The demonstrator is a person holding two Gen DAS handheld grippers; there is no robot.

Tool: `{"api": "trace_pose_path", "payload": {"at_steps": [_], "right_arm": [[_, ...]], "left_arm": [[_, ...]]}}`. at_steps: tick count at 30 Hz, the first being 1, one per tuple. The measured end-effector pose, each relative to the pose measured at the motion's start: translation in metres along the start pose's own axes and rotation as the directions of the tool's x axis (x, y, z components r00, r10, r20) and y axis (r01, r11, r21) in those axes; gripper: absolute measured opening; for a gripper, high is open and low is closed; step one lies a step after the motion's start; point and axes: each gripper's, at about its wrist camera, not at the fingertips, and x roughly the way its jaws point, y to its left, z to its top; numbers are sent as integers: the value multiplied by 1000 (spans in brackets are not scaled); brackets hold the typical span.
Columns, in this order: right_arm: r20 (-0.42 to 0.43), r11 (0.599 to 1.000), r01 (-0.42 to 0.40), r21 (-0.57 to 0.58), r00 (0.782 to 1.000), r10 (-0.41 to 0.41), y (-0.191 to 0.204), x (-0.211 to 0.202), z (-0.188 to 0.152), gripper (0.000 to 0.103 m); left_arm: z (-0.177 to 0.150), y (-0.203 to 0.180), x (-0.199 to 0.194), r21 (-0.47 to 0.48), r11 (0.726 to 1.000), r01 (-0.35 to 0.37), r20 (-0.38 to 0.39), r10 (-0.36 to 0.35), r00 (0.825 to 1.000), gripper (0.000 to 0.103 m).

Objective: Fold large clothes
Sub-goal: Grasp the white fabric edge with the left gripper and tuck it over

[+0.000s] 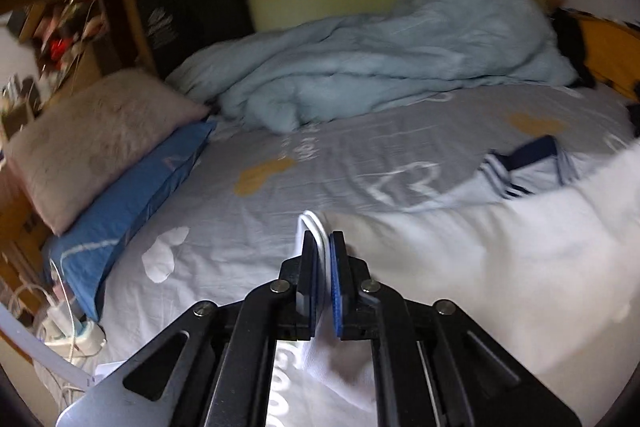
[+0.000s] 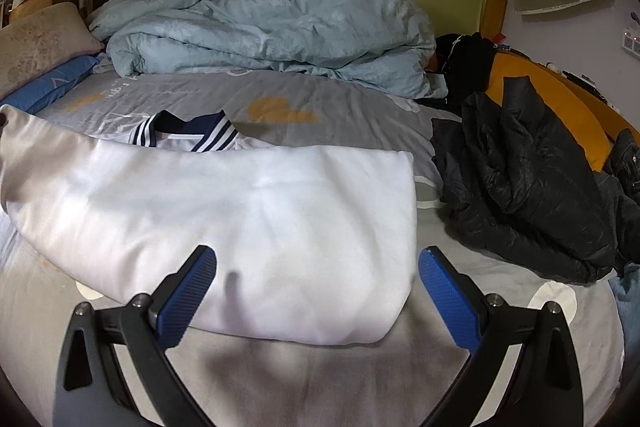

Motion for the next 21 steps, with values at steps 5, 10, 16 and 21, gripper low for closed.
{"api": "trace_pose_path", "payload": {"at_steps": [5, 10, 16, 21], "right_arm": [[63, 998, 4, 60, 998, -8, -7, -10, 3, 101], [105, 989, -38, 142, 994, 23, -21, -14, 8, 101], [56, 979, -25, 201, 998, 14, -38, 1, 3, 101], [10, 970, -47, 239, 999, 46, -54, 7, -1, 101]], "left_arm": [[-20, 13, 45, -46, 998, -35, -60, 32, 998, 6], [-38, 15, 78, -90, 996, -26, -122, 14, 992, 6], [-48, 49, 69, -300, 952, 66, -116, -105, 988, 19], [-43, 45, 22, -303, 945, 125, -12, -134, 991, 51]]}}
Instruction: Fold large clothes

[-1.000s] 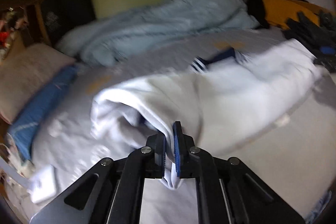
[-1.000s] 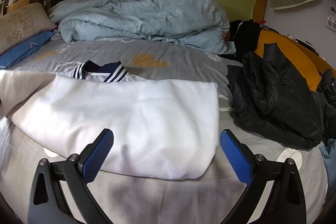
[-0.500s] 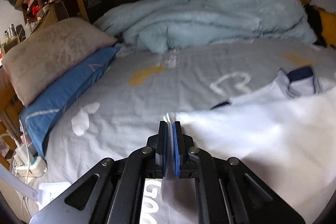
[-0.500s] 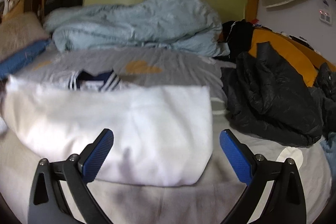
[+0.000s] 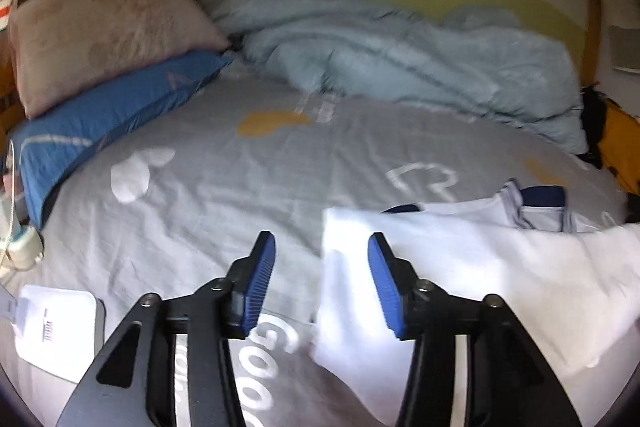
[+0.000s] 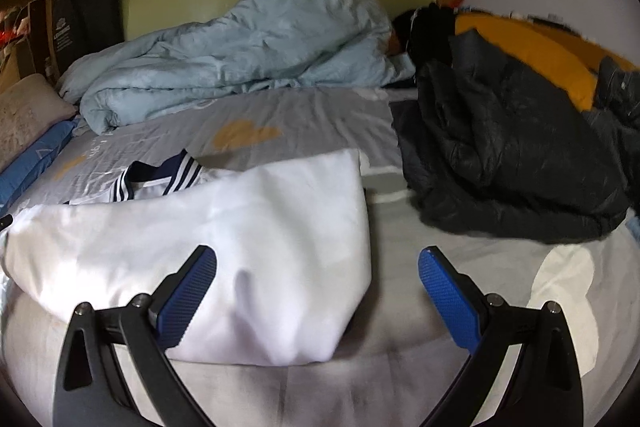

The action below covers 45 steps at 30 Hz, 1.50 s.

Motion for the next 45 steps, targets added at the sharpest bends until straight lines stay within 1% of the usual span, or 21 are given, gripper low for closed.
{"api": "trace_pose_path", "payload": {"at_steps": [3, 6, 9, 11, 13, 15, 16, 19, 23, 25, 27, 28, 29, 30, 31, 33, 35, 37, 39, 43, 45], "right_arm": [[-28, 1000, -15, 15, 999, 15, -4, 1, -4, 101], [-31, 1000, -14, 25, 999, 15, -7, -1, -5, 101], [-30, 997, -25, 74, 999, 27, -16, -3, -4, 101], [-23, 996, 8, 93, 1000, -5, -20, -3, -3, 101], [-19, 995, 65, 72, 998, -64, -21, -1, -3, 101], [-32, 995, 66, 73, 997, -64, -22, 3, -4, 101], [-51, 995, 40, 93, 998, -36, -25, 6, -6, 101], [-102, 985, -20, 172, 994, 38, -34, 18, -11, 101], [-114, 989, 12, 147, 993, 5, -34, 21, -12, 101], [-111, 988, -16, 153, 993, 33, -33, 21, -12, 92], [-127, 970, -124, 212, 980, 153, -38, 24, -13, 65], [-136, 958, -160, 239, 971, 196, -39, 27, -14, 58], [-151, 951, -183, 251, 962, 226, -39, 31, -15, 44], [-167, 956, -177, 236, 961, 219, -34, 35, -15, 40], [-164, 968, -155, 197, 968, 188, -28, 35, -15, 38], [-122, 991, -104, 87, 986, 115, -11, 29, -13, 19], [-64, 999, -40, 3, 997, 40, 3, 21, -10, 15], [-24, 999, -12, 48, 1000, 13, 1, 16, -4, 13], [0, 995, -28, 97, 1000, 28, -5, 12, 1, 11], [113, 999, -31, 14, 993, 30, 9, -18, 12, 11], [134, 999, -33, -18, 990, 35, 12, -26, 16, 11]], "left_arm": [[0, -15, -22, 13, 999, 44, 43, -45, 998, 62], [-4, -30, -34, 17, 994, 110, 43, -111, 993, 62], [-15, -48, -39, 33, 988, 149, 15, -150, 989, 62], [-23, -58, -41, 39, 985, 170, -9, -170, 985, 62], [-31, -67, -39, 54, 981, 186, -36, -184, 982, 62], [-36, -74, -34, 81, 981, 176, -59, -171, 983, 62], [-37, -77, -30, 93, 983, 161, -69, -155, 985, 62], [-46, -84, -7, 135, 988, 72, -127, -55, 990, 62], [-55, -89, 16, 175, 984, 32, -145, -6, 989, 64], [-54, -90, 18, 174, 984, 34, -138, -10, 990, 64], [-53, -88, 21, 160, 986, 47, -140, -24, 990, 64], [-53, -86, 22, 154, 987, 54, -141, -32, 989, 64], [-52, -85, 23, 151, 987, 59, -140, -38, 989, 64], [-52, -85, 23, 149, 987, 65, -138, -45, 989, 64], [-52, -84, 24, 147, 987, 69, -137, -48, 989, 64], [-51, -84, 25, 146, 987, 73, -134, -53, 990, 64], [-47, -85, 31, 147, 986, 82, -132, -62, 989, 64], [-42, -86, 39, 154, 983, 104, -141, -83, 987, 64], [-38, -85, 40, 134, 984, 113, -137, -94, 986, 64], [-40, -88, 31, 143, 984, 105, -112, -89, 990, 63], [-40, -89, 29, 142, 983, 116, -111, -100, 989, 63]]}}
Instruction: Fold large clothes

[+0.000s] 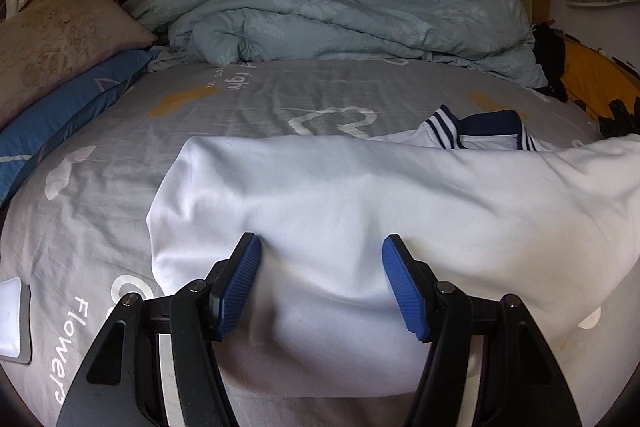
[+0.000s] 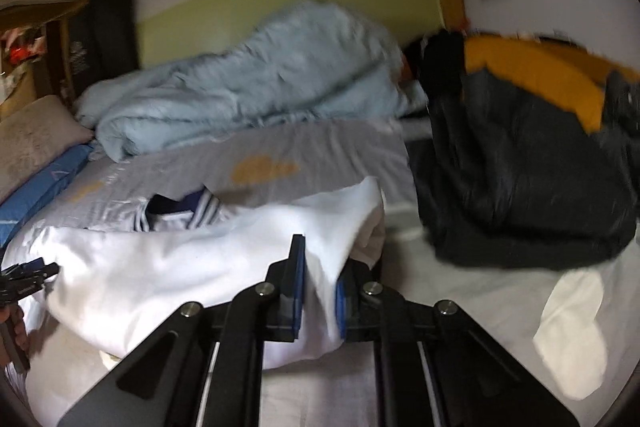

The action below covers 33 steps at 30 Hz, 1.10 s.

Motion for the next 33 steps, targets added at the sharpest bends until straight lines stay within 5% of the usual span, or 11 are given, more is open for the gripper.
{"api": "trace_pose_path", "payload": {"at_steps": [2, 5, 11, 17, 20, 25, 28, 33], "right_arm": [[-67, 999, 38, -8, 997, -39, -4, 20, -2, 11], [-261, 993, 62, 102, 965, -34, -27, 70, -30, 11], [-228, 996, 79, 30, 971, -70, -21, 60, -27, 16], [-127, 994, 104, 17, 987, -101, -24, 27, -20, 42], [-67, 997, 37, 68, 997, -33, -27, 2, -15, 57], [7, 997, 8, 75, 1000, -8, -18, -26, -16, 82], [20, 996, -19, 87, 1000, 17, -14, -35, -22, 93], [56, 989, -73, 125, 996, 67, -9, -44, -30, 103]], "left_arm": [[0, 0, 0, -1, 1000, 5, -1, -5, 1000, 63], [-1, -1, 2, 5, 1000, 0, -7, 0, 1000, 63], [2, 1, -8, 5, 1000, -7, 26, 7, 1000, 63], [13, 16, -47, -68, 997, 29, 122, -20, 992, 63], [14, 15, -73, -59, 998, 30, 176, -19, 984, 63], [13, 4, -120, -11, 999, 45, 319, -39, 947, 103], [14, 6, -139, -47, 994, 95, 372, -71, 926, 103], [11, 12, -146, -87, 990, 115, 375, -75, 924, 103]]}}
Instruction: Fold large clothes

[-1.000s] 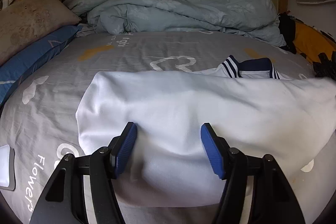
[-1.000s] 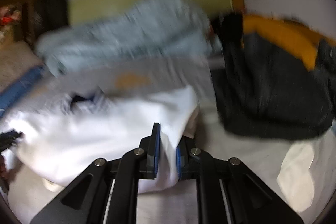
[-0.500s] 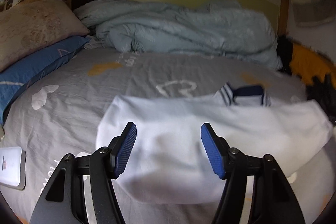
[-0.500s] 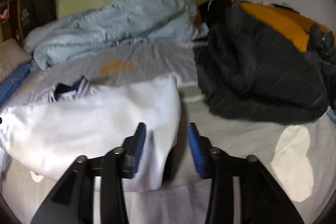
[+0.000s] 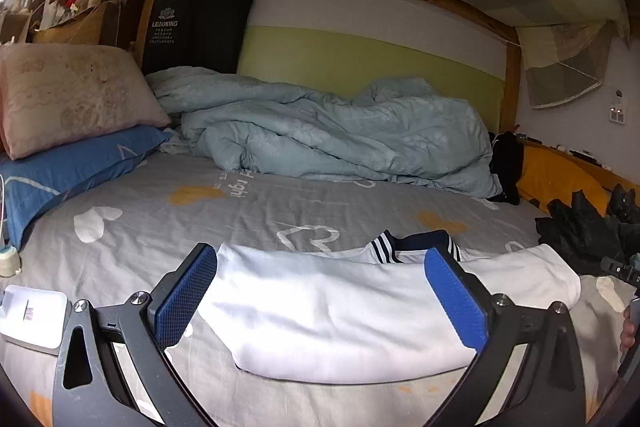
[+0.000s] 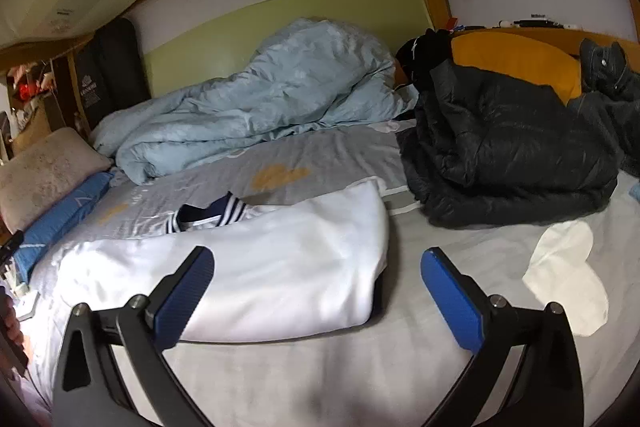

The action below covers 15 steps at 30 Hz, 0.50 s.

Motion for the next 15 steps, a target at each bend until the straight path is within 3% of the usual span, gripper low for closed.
{"api": "trace_pose_path", "payload": {"at_steps": [6, 11, 15], "right_arm": [[-64, 995, -59, 83, 996, 64, -3, 12, -7, 103], [-167, 957, -150, 248, 966, 195, -16, 33, -20, 96], [-225, 907, -159, 389, 938, 262, -23, 52, -40, 87]], "left_arm": [[-2, 9, 3, -36, 999, -3, -11, 3, 1000, 103], [-3, 9, 3, -43, 999, -2, -5, 2, 1000, 103], [-8, 4, 8, -23, 1000, 3, -20, -4, 1000, 103]]}}
